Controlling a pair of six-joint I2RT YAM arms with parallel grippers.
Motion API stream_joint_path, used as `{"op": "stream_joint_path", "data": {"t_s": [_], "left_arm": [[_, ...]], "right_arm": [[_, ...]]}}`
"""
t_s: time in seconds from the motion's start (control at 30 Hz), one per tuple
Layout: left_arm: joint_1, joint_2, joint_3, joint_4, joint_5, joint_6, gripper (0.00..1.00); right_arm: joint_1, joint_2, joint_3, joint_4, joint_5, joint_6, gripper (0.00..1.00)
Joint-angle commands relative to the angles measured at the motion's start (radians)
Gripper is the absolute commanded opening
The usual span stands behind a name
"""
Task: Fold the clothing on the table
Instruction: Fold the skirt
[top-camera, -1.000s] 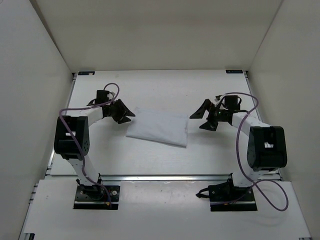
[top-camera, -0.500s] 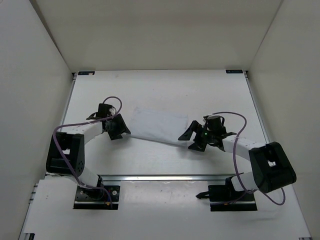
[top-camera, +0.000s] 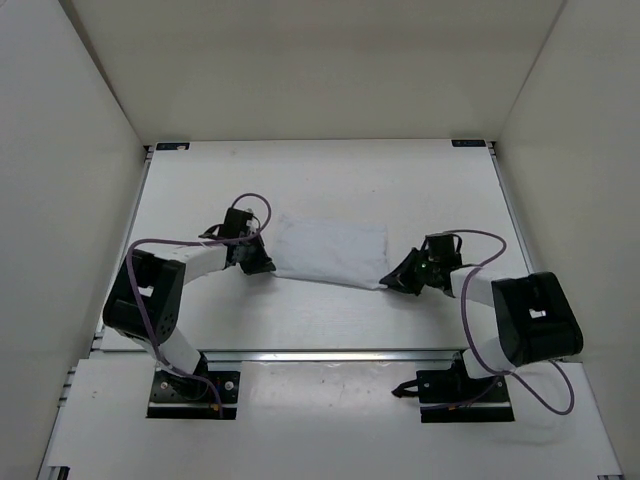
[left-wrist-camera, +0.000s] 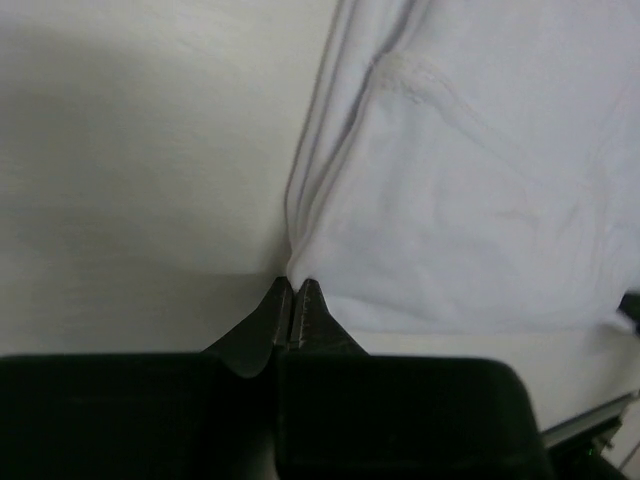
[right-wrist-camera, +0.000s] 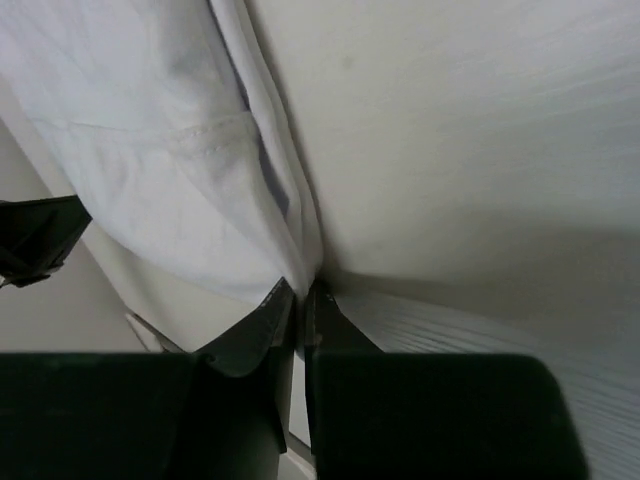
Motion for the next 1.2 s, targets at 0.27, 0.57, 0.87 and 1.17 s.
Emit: {"op": "stream_joint_path", "data": {"t_s": [0.27, 0.57, 0.87, 1.17], "left_arm": [[-0.268, 0.004, -0.041, 0.101, 0.023, -0.182, 0.0], [-0.259, 0.018, -0.038, 0.121, 0.026, -0.222, 0.0], [-0.23, -0.005, -0.093, 0.133, 0.028, -0.21, 0.0], [-0.184, -0.023, -0.153, 0.118, 0.076, -0.153, 0.06]], "right_arm": [[-0.022, 0.052, 0.581, -0.736, 0.297, -0.675, 0.0], [0.455, 0.256, 0.841, -0.728, 0.342, -0.562, 0.0], [0.605, 0.408, 0.849, -0.509, 0.221, -0.46, 0.0], [0.595, 0.494, 0.876, -0.424, 0.055, -0.541, 0.0]]}}
